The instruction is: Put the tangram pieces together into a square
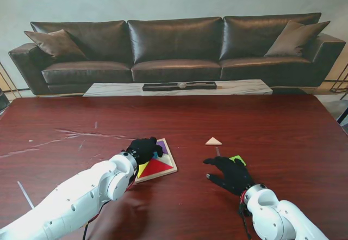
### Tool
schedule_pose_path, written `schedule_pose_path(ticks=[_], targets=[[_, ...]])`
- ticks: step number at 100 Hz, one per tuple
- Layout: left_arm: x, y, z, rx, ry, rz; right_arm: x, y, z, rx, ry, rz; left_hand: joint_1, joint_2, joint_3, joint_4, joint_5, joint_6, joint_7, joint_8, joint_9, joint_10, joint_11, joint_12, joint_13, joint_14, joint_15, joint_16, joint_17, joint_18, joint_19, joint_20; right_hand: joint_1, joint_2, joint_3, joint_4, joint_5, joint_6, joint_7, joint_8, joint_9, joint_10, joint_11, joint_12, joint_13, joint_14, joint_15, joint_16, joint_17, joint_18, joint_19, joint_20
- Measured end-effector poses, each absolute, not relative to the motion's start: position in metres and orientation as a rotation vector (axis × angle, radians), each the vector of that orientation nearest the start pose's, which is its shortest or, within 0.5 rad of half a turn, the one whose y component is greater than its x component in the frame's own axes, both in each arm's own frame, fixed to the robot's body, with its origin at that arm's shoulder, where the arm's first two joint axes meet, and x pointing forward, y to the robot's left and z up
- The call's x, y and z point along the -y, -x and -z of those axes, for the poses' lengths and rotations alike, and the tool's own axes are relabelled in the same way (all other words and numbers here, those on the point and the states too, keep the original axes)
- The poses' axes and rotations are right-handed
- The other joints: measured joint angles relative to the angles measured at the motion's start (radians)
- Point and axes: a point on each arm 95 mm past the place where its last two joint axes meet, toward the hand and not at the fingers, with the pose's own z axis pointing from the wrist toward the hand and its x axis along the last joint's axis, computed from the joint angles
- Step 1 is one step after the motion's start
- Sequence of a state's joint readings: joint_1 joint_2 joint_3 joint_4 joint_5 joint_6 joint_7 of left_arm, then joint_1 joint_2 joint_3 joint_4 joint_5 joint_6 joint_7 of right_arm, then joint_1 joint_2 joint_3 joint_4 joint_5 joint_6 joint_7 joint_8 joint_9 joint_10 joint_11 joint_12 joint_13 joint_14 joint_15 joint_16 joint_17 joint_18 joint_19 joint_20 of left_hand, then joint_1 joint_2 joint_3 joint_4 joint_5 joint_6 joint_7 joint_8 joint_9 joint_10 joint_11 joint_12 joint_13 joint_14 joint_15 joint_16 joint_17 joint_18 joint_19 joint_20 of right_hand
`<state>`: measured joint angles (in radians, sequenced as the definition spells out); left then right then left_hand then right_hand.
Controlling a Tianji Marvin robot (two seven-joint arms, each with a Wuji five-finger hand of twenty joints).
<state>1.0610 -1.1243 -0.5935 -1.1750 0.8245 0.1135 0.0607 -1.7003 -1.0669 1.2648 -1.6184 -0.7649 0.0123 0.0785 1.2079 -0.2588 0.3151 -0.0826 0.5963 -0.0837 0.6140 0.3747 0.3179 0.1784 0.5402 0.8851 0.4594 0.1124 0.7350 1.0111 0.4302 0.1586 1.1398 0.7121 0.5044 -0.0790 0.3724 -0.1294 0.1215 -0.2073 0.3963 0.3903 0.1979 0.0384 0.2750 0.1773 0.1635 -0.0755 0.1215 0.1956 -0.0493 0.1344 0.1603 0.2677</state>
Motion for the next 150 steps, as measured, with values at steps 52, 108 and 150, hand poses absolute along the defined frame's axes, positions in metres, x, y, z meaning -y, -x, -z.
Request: schedule_pose_path(ticks=[52, 108, 150], targets=[[0.076, -0.465, 0.373, -1.818, 1.089, 1.275, 0.023, -0.362, 0.37, -1.51, -1.597, -1.454, 0.0, 0.025, -0.019, 0.0, -0.001, 0.009, -0.021, -0.002, -0.031, 0.0, 0.012, -0.047, -0.014, 0.0, 0.003, 0.004, -0.014, 0.0, 0.0, 0.022, 0.0, 0.0, 0.0, 0.0, 0.0, 0.0, 0.0, 0.0, 0.0, 0.0, -0.003, 0.0, 0.0, 0.0, 0.0, 0.0, 0.002, 0.0, -0.011, 0.012], [0.072, -0.463, 0.37, -1.793, 1.091, 1.27, 0.02, -0.362, 0.37, -1.519, -1.593, -1.459, 0.0, 0.027, -0.019, 0.0, -0.002, 0.029, -0.032, -0.014, -0.049, 0.0, 0.024, -0.095, -0.031, 0.0, 0.003, -0.008, -0.014, 0.0, 0.001, 0.022, 0.0, 0.0, 0.0, 0.0, 0.0, 0.0, 0.0, 0.0, 0.0, 0.0, -0.003, 0.0, 0.0, 0.0, 0.0, 0.0, 0.002, 0.0, -0.014, 0.021], [0.072, -0.463, 0.369, -1.795, 1.088, 1.271, 0.02, -0.362, 0.37, -1.517, -1.591, -1.46, 0.0, 0.036, -0.02, 0.0, -0.003, 0.03, -0.03, -0.014, -0.063, 0.0, 0.024, -0.107, -0.032, 0.0, 0.003, -0.019, -0.026, 0.0, 0.0, 0.022, 0.0, 0.001, 0.0, 0.0, 0.0, 0.0, 0.0, 0.0, 0.0, 0.0, -0.003, -0.002, 0.0, 0.0, -0.002, 0.0, 0.004, 0.0, -0.025, 0.026]])
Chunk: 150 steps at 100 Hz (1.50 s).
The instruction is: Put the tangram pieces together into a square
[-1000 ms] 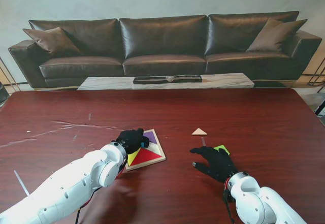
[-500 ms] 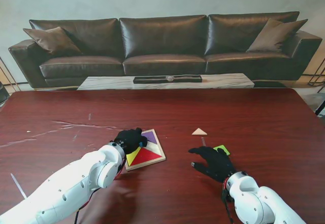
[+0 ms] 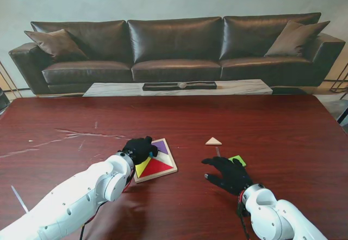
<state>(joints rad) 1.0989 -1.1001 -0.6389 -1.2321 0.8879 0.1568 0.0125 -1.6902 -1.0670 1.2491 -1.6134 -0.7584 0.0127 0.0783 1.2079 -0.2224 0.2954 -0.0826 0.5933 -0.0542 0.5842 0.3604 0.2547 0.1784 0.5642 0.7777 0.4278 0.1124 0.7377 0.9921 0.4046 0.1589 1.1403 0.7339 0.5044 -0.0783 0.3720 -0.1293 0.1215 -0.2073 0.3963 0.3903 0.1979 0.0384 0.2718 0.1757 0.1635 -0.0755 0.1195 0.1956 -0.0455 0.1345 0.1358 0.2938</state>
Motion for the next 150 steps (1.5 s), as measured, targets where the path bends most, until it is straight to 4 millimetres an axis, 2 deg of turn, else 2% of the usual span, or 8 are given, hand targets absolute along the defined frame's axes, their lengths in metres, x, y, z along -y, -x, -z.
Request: schedule_pose_path(ticks=[27, 78, 85, 97, 109, 117, 139, 150], targets=[[0.074, -0.464, 0.372, -1.814, 1.078, 1.259, 0.02, -0.362, 0.37, -1.514, -1.588, -1.461, 0.01, 0.0, 0.082, 0.0, -0.001, -0.001, 0.0, 0.0, -0.009, 0.0, 0.001, -0.002, 0.0, 0.003, 0.0, 0.012, -0.001, 0.0, 0.0, 0.001, 0.0, 0.0, 0.0, 0.0, 0.0, 0.0, 0.0, 0.0, 0.0, 0.0, 0.0, 0.0, 0.0, 0.0, 0.0, 0.0, 0.008, 0.0, -0.001, 0.002], [0.069, -0.463, 0.367, -1.806, 1.099, 1.219, 0.018, -0.363, 0.37, -1.52, -1.586, -1.468, 0.012, 0.005, 0.025, 0.0, -0.012, -0.013, -0.001, 0.0, -0.048, 0.0, -0.002, -0.008, -0.012, 0.005, -0.024, 0.02, -0.015, 0.0, -0.001, 0.001, 0.0, 0.0, 0.0, 0.0, 0.0, 0.0, 0.0, 0.0, 0.0, 0.0, 0.0, 0.0, 0.0, 0.0, 0.0, 0.0, 0.008, 0.0, -0.008, 0.012], [0.067, -0.463, 0.363, -1.784, 1.113, 1.234, 0.018, -0.363, 0.37, -1.521, -1.585, -1.469, 0.01, 0.016, -0.012, 0.0, -0.024, -0.001, -0.003, 0.0, -0.048, 0.0, -0.022, -0.027, -0.038, 0.005, -0.024, -0.016, -0.026, 0.0, -0.004, 0.002, 0.0, 0.0, 0.0, 0.0, 0.0, 0.0, 0.0, 0.0, 0.0, 0.0, 0.0, 0.0, 0.0, 0.0, 0.0, 0.0, 0.008, 0.0, -0.01, 0.012], [0.063, -0.462, 0.355, -1.739, 1.115, 1.277, 0.017, -0.364, 0.369, -1.525, -1.582, -1.47, -0.046, 0.016, -0.013, 0.0, -0.052, -0.001, -0.031, -0.013, -0.048, 0.0, -0.115, -0.089, -0.078, 0.006, -0.043, -0.176, -0.054, 0.004, -0.027, 0.013, 0.0, 0.0, -0.009, 0.0, 0.0, 0.0, 0.0, 0.0, 0.0, 0.0, 0.0, 0.0, 0.0, 0.0, 0.0, 0.0, 0.008, 0.0, -0.01, 0.012], [0.062, -0.455, 0.34, -1.715, 1.099, 1.308, 0.017, -0.364, 0.368, -1.538, -1.571, -1.47, -0.14, 0.018, -0.057, 0.0, -0.086, 0.008, -0.067, -0.021, -0.049, 0.0, -0.189, -0.145, -0.133, 0.036, -0.146, -0.286, -0.126, 0.026, -0.1, 0.013, 0.0, 0.0, -0.009, 0.0, 0.0, 0.0, 0.0, 0.0, 0.0, 0.0, 0.0, 0.0, 0.0, 0.0, 0.0, 0.0, 0.008, 0.0, -0.011, 0.013], [0.059, -0.449, 0.329, -1.711, 1.134, 1.332, 0.016, -0.365, 0.367, -1.564, -1.561, -1.472, -0.201, 0.082, -0.12, 0.0, -0.099, 0.034, -0.12, -0.022, -0.049, 0.0, -0.249, -0.199, -0.18, 0.061, -0.24, -0.358, -0.194, 0.044, -0.187, 0.002, 0.0, 0.0, -0.01, 0.0, 0.0, 0.0, 0.0, 0.0, 0.0, 0.0, -0.001, 0.0, 0.0, 0.0, -0.001, 0.0, 0.008, 0.0, -0.012, 0.013], [0.046, -0.428, 0.315, -1.774, 1.237, 1.329, 0.014, -0.369, 0.354, -1.636, -1.527, -1.498, -0.294, 0.211, -0.291, 0.019, -0.204, 0.098, -0.305, -0.036, -0.092, -0.004, -0.419, -0.317, -0.297, 0.09, -0.481, -0.51, -0.361, 0.058, -0.493, -0.153, 0.0, 0.001, -0.02, 0.0, 0.0, 0.0, -0.003, 0.0, 0.0, -0.001, -0.012, -0.002, -0.012, 0.0, -0.003, 0.0, 0.008, 0.0, -0.024, 0.013], [0.038, -0.418, 0.315, -1.793, 1.284, 1.332, 0.013, -0.373, 0.346, -1.691, -1.522, -1.499, -0.331, 0.242, -0.298, 0.026, -0.262, 0.118, -0.388, -0.037, -0.11, -0.005, -0.5, -0.377, -0.359, 0.09, -0.608, -0.596, -0.436, 0.044, -0.637, -0.242, 0.0, 0.001, -0.03, 0.0, 0.0, 0.0, -0.011, 0.0, 0.0, -0.001, -0.023, -0.009, -0.012, 0.0, -0.003, 0.0, 0.008, -0.001, -0.027, 0.013]])
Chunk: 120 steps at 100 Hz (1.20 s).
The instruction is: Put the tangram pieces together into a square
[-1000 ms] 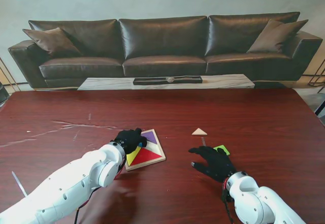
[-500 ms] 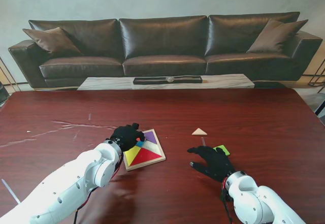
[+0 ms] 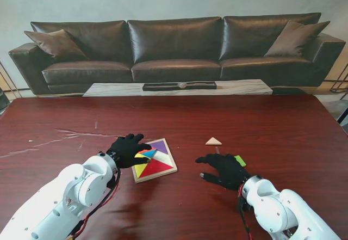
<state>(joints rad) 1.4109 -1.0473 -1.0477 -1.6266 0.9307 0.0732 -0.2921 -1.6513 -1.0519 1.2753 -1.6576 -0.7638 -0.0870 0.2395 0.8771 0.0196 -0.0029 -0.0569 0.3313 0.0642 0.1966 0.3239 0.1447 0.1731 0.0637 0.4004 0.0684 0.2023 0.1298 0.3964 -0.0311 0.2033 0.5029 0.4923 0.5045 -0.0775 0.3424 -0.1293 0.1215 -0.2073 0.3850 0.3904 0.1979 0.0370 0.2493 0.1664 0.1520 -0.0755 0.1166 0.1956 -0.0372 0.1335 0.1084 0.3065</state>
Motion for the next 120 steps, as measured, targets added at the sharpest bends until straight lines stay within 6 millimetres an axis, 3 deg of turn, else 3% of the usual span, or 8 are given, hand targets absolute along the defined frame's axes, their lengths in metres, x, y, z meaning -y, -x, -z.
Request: schedule_pose_path(ticks=[10, 26, 58, 78, 100, 105, 116, 120], targets=[[0.033, -0.407, 0.318, -1.818, 1.367, 1.318, 0.013, -0.377, 0.337, -1.729, -1.511, -1.509, -0.043, 0.012, 0.0, 0.0, -0.05, 0.008, -0.056, 0.0, 0.0, 0.0, -0.033, -0.109, -0.026, -0.01, -0.081, -0.081, -0.021, -0.023, -0.167, -0.08, 0.0, 0.004, -0.012, 0.0, 0.0, 0.0, -0.012, 0.0, 0.0, -0.003, -0.015, -0.005, 0.0, 0.0, -0.011, 0.0, 0.011, -0.004, -0.022, 0.0], [0.026, -0.394, 0.326, -1.771, 1.461, 1.293, 0.013, -0.384, 0.326, -1.776, -1.487, -1.516, -0.071, 0.026, -0.001, 0.0, -0.071, 0.029, -0.097, 0.0, -0.012, 0.0, -0.052, -0.227, -0.027, -0.022, -0.11, -0.224, -0.029, -0.04, -0.343, -0.117, 0.0, 0.009, -0.031, 0.0, 0.0, 0.0, -0.028, 0.0, 0.0, -0.01, -0.027, -0.013, -0.011, -0.002, -0.023, 0.0, 0.023, -0.013, -0.05, 0.0], [0.014, -0.384, 0.335, -1.685, 1.476, 1.375, 0.012, -0.399, 0.31, -1.808, -1.387, -1.558, -0.079, 0.026, -0.001, 0.0, -0.071, 0.03, -0.107, 0.0, -0.012, 0.0, -0.052, -0.243, -0.027, -0.022, -0.11, -0.246, -0.038, -0.04, -0.38, -0.117, -0.011, 0.009, -0.041, 0.0, 0.0, 0.0, -0.052, 0.001, 0.0, -0.02, -0.043, -0.013, -0.011, -0.012, -0.042, 0.0, 0.039, -0.016, -0.094, -0.017], [0.012, -0.377, 0.332, -1.698, 1.476, 1.421, 0.017, -0.414, 0.301, -1.838, -1.322, -1.583, -0.079, 0.026, -0.001, 0.0, -0.071, 0.03, -0.107, 0.0, -0.012, 0.0, -0.052, -0.243, -0.027, -0.022, -0.11, -0.246, -0.039, -0.04, -0.39, -0.117, -0.149, -0.058, 0.14, 0.001, 0.0, 0.0, -0.078, 0.033, 0.0, -0.021, -0.046, -0.013, -0.011, -0.013, -0.041, 0.0, 0.04, -0.025, -0.094, -0.016], [0.015, -0.374, 0.326, -1.7, 1.47, 1.439, 0.033, -0.437, 0.292, -1.815, -1.26, -1.54, -0.079, 0.026, -0.001, 0.0, -0.071, 0.032, -0.107, 0.002, -0.012, 0.0, -0.052, -0.239, -0.027, -0.022, -0.11, -0.246, -0.039, -0.04, -0.391, -0.117, -0.203, -0.163, 0.323, 0.0, 0.0, 0.0, -0.069, 0.052, 0.0, -0.019, -0.024, -0.013, -0.01, -0.013, -0.011, 0.0, 0.029, -0.026, -0.001, 0.022], [0.015, -0.374, 0.326, -1.699, 1.469, 1.441, 0.037, -0.442, 0.291, -1.787, -1.241, -1.528, -0.079, 0.026, -0.001, 0.0, -0.071, 0.032, -0.108, 0.008, -0.012, 0.0, -0.052, -0.239, -0.027, -0.022, -0.11, -0.246, -0.039, -0.04, -0.391, -0.117, -0.213, -0.184, 0.348, -0.001, 0.0, 0.0, -0.046, 0.04, 0.0, -0.014, -0.014, -0.011, -0.01, -0.012, -0.006, 0.0, 0.0, -0.026, 0.118, -0.046], [0.016, -0.375, 0.326, -1.696, 1.469, 1.452, 0.043, -0.45, 0.29, -1.748, -1.25, -1.496, -0.079, 0.026, -0.001, 0.0, -0.071, 0.033, -0.108, 0.011, -0.012, 0.0, -0.052, -0.233, -0.027, -0.022, -0.11, -0.246, -0.037, -0.04, -0.391, -0.117, -0.213, -0.23, 0.405, -0.001, 0.0, 0.0, -0.027, 0.035, 0.0, -0.008, -0.014, -0.01, -0.01, -0.007, 0.004, 0.0, -0.004, -0.025, 0.204, -0.098], [0.016, -0.375, 0.326, -1.696, 1.467, 1.453, 0.046, -0.453, 0.29, -1.742, -1.261, -1.483, -0.079, 0.026, -0.001, 0.0, -0.071, 0.033, -0.108, 0.011, -0.012, 0.0, -0.052, -0.233, -0.027, -0.022, -0.11, -0.245, -0.037, -0.04, -0.391, -0.116, -0.213, -0.243, 0.431, -0.007, 0.0, 0.0, -0.014, 0.026, 0.0, -0.002, -0.013, -0.01, -0.01, -0.001, 0.009, -0.001, -0.016, -0.025, 0.263, -0.152]])
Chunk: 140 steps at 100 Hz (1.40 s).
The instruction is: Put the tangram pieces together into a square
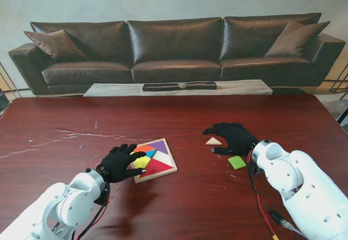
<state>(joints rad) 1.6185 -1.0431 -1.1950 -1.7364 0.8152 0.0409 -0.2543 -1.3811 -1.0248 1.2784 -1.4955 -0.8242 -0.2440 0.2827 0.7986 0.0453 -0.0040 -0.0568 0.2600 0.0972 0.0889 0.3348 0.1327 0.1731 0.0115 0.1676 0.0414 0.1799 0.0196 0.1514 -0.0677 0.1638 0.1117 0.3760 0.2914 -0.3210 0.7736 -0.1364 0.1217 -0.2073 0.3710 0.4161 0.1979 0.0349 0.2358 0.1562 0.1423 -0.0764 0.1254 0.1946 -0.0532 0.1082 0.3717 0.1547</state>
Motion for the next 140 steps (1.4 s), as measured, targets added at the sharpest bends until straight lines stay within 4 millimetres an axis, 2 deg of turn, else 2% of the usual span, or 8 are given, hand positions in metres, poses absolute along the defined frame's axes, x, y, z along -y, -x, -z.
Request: schedule_pose_path(ticks=[7, 36, 43, 57, 79, 89, 110, 140], targets=[[0.016, -0.375, 0.326, -1.696, 1.467, 1.454, 0.049, -0.455, 0.289, -1.746, -1.271, -1.453, 0.0, 0.0, 0.0, 0.0, 0.0, 0.0, 0.0, 0.0, 0.0, 0.0, 0.0, 0.005, 0.0, 0.0, 0.0, 0.009, 0.001, 0.0, 0.0, 0.008, -0.013, -0.022, 0.03, -0.008, 0.0, -0.001, 0.006, -0.009, 0.0, 0.003, 0.012, 0.007, 0.0, 0.001, 0.004, -0.001, -0.01, 0.0, 0.052, -0.035], [0.015, -0.375, 0.326, -1.69, 1.48, 1.458, 0.072, -0.457, 0.29, -1.792, -1.291, -1.325, 0.0, 0.0, 0.0, 0.0, 0.0, 0.002, 0.0, 0.0, 0.0, 0.0, 0.0, 0.009, 0.0, 0.0, 0.0, 0.016, 0.002, 0.0, 0.005, 0.017, -0.022, -0.122, 0.121, -0.018, 0.0, -0.025, 0.027, -0.032, 0.0, 0.006, 0.056, 0.022, 0.027, 0.002, 0.024, -0.012, -0.016, 0.006, 0.183, -0.089], [0.015, -0.375, 0.326, -1.693, 1.482, 1.456, 0.079, -0.457, 0.293, -1.823, -1.288, -1.279, 0.0, 0.0, 0.0, 0.0, 0.0, 0.002, 0.0, 0.0, 0.0, 0.0, 0.0, 0.009, 0.0, 0.0, 0.0, 0.022, 0.002, 0.0, 0.011, 0.02, -0.022, -0.143, 0.136, -0.018, 0.0, -0.025, 0.027, -0.043, 0.0, 0.009, 0.089, 0.037, 0.037, 0.002, 0.03, -0.012, -0.021, 0.014, 0.215, -0.094], [0.015, -0.375, 0.326, -1.696, 1.486, 1.455, 0.093, -0.459, 0.3, -1.876, -1.299, -1.194, 0.0, 0.0, 0.0, 0.0, 0.0, 0.002, 0.0, 0.0, 0.0, 0.0, 0.0, 0.009, 0.0, 0.0, 0.0, 0.025, 0.002, 0.001, 0.014, 0.02, -0.022, -0.185, 0.171, -0.027, 0.0, -0.026, 0.025, -0.055, 0.0, 0.009, 0.095, 0.041, 0.037, 0.002, 0.043, -0.012, -0.023, 0.014, 0.247, -0.104], [0.015, -0.375, 0.326, -1.695, 1.486, 1.456, 0.113, -0.464, 0.315, -1.848, -1.317, -1.157, 0.0, 0.0, 0.0, 0.0, 0.0, 0.002, 0.0, 0.0, 0.0, 0.0, 0.0, 0.009, 0.0, 0.0, 0.0, 0.026, 0.002, 0.001, 0.024, 0.02, -0.022, -0.218, 0.214, -0.027, 0.0, -0.045, 0.014, -0.06, 0.0, 0.007, 0.104, 0.043, 0.037, 0.002, 0.045, -0.022, -0.024, 0.014, 0.261, -0.105], [0.016, -0.375, 0.326, -1.696, 1.486, 1.456, 0.115, -0.464, 0.321, -1.861, -1.312, -1.143, 0.0, 0.0, 0.0, 0.0, 0.0, 0.002, 0.0, 0.0, 0.0, 0.0, 0.0, 0.009, 0.0, 0.0, 0.0, 0.027, 0.002, 0.001, 0.024, 0.021, -0.022, -0.235, 0.228, -0.036, 0.0, -0.048, 0.012, -0.061, 0.0, 0.001, 0.104, 0.043, 0.037, 0.002, 0.047, -0.022, -0.025, 0.014, 0.268, -0.106], [0.016, -0.375, 0.326, -1.7, 1.487, 1.455, 0.113, -0.467, 0.333, -1.904, -1.293, -1.11, 0.0, 0.0, 0.0, 0.0, 0.0, 0.002, 0.0, 0.0, 0.0, 0.0, 0.0, 0.015, 0.0, 0.0, 0.0, 0.035, 0.002, 0.009, 0.028, 0.021, -0.022, -0.248, 0.248, -0.037, 0.0, -0.049, 0.013, -0.061, 0.0, -0.055, 0.104, 0.043, 0.021, -0.014, 0.043, -0.022, -0.027, 0.009, 0.267, -0.132], [0.018, -0.375, 0.327, -1.707, 1.489, 1.456, 0.113, -0.473, 0.353, -1.908, -1.274, -1.082, 0.0, 0.0, 0.0, 0.0, 0.0, 0.001, 0.0, 0.001, 0.0, 0.0, 0.0, 0.016, 0.0, 0.0, 0.0, 0.038, 0.003, 0.011, 0.039, 0.021, -0.022, -0.263, 0.268, -0.045, 0.0, -0.05, 0.014, -0.06, 0.0, -0.068, 0.1, 0.043, 0.021, -0.026, 0.055, -0.023, -0.026, -0.003, 0.259, -0.133]])
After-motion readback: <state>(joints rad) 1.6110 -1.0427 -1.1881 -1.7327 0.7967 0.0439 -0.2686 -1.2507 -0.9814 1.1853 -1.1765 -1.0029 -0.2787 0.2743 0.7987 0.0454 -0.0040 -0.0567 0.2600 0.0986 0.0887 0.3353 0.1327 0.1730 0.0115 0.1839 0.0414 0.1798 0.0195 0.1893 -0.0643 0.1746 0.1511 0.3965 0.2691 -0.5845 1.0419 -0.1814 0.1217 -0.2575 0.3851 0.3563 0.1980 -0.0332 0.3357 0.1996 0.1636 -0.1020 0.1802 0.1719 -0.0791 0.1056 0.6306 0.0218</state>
